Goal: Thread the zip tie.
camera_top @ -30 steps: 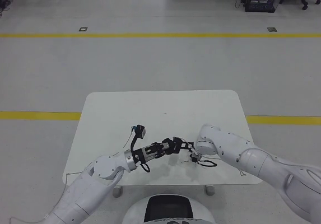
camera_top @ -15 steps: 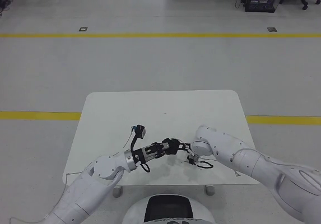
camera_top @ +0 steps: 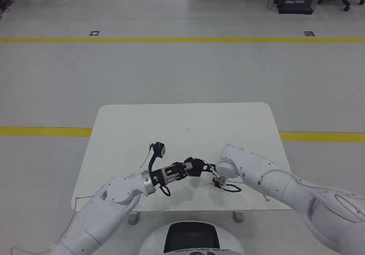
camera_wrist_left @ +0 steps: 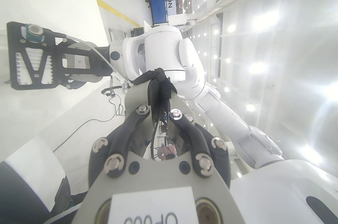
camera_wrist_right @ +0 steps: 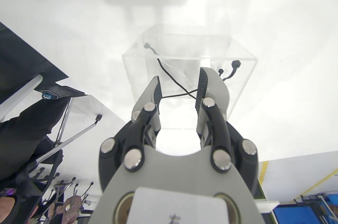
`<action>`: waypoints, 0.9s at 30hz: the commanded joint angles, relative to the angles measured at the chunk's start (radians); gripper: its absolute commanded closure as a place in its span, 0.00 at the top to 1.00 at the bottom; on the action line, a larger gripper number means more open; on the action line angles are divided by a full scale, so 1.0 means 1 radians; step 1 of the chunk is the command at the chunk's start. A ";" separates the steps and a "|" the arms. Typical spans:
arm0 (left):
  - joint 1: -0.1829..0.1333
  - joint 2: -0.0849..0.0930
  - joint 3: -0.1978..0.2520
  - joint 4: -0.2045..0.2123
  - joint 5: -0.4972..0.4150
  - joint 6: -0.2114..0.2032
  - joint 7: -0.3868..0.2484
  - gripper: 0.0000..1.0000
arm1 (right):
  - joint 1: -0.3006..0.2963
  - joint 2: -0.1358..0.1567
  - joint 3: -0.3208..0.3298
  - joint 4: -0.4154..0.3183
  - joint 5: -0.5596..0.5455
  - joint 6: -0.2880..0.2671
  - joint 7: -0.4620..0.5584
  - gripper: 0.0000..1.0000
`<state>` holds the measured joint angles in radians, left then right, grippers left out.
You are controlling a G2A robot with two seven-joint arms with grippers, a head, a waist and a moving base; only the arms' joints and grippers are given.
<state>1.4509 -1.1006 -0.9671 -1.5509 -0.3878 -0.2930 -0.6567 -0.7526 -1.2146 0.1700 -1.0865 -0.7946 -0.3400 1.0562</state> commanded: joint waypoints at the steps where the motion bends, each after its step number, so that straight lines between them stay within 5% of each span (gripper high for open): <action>1: 0.000 0.000 0.000 0.000 0.000 0.000 0.000 0.00 | -0.003 -0.003 0.000 0.006 -0.014 0.000 -0.008 0.24; 13: 0.000 0.000 0.000 0.000 0.000 0.000 0.000 0.00 | -0.002 -0.016 0.000 0.053 -0.080 0.000 -0.106 0.21; 24: 0.000 0.000 0.000 0.000 0.000 0.000 0.000 0.00 | -0.004 -0.017 0.000 0.036 -0.067 0.000 -0.077 0.21; 27: 0.000 0.000 0.000 0.000 0.000 0.000 0.000 0.00 | -0.003 -0.015 0.000 0.030 -0.066 0.000 -0.077 0.12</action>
<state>1.4509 -1.1006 -0.9671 -1.5509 -0.3878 -0.2930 -0.6567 -0.7560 -1.2301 0.1700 -1.0547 -0.8603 -0.3400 0.9790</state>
